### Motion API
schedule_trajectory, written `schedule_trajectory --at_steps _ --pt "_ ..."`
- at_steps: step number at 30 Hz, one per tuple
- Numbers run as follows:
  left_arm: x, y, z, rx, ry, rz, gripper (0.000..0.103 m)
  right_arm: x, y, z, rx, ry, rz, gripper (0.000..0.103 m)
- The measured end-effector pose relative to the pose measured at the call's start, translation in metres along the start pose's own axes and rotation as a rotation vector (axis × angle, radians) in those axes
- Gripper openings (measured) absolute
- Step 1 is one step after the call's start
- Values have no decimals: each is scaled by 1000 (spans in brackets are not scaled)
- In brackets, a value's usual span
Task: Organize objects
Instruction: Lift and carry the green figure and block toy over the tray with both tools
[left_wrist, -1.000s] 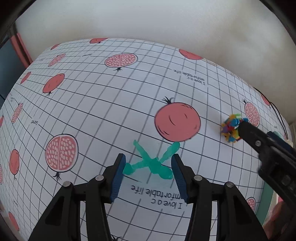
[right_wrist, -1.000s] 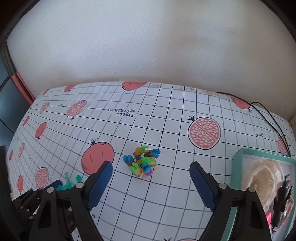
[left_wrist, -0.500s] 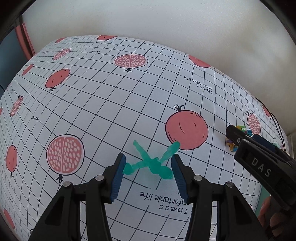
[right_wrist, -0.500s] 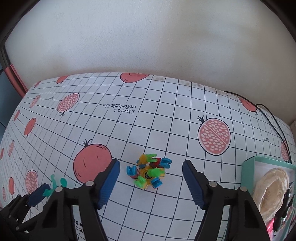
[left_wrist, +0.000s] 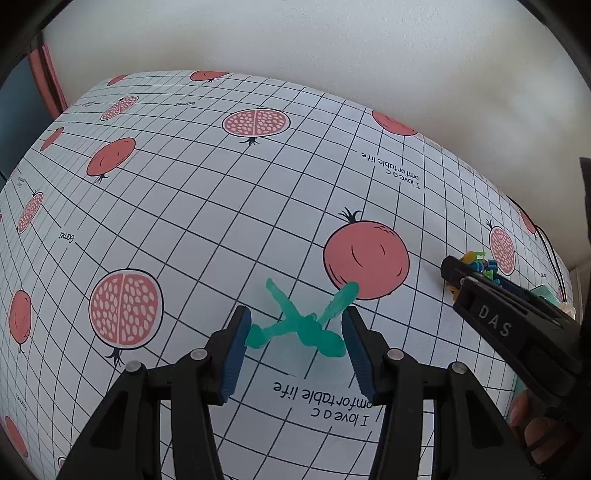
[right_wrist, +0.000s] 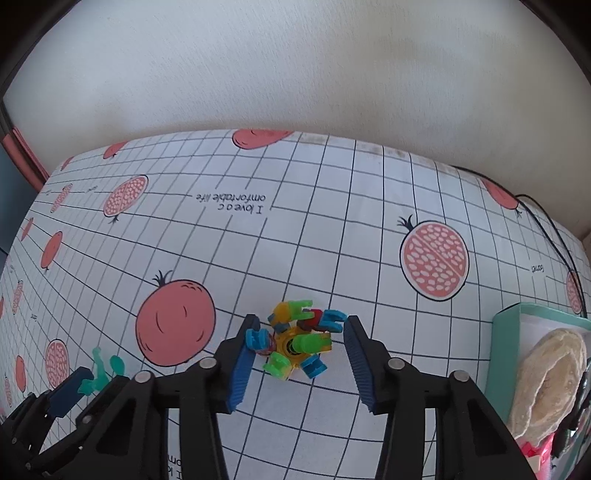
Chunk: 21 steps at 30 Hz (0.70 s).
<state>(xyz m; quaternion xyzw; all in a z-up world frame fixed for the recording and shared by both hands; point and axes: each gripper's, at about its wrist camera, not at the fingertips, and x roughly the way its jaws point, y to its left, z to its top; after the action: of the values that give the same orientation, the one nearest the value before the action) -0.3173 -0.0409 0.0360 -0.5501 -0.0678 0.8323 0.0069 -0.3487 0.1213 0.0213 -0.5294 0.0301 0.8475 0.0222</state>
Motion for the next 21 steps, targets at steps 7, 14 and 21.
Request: schedule_trajectory --at_steps 7,14,21 --pt "0 -4 -2 -5 2 -11 53 -8 -4 -2 12 -6 4 41" --pt "-13 -17 -4 2 -18 -39 53 -39 -15 -12 2 -27 -10 41" --pt "-39 -33 -10 38 -52 -45 53 -74 -30 -39 -1 -41 -38 41"
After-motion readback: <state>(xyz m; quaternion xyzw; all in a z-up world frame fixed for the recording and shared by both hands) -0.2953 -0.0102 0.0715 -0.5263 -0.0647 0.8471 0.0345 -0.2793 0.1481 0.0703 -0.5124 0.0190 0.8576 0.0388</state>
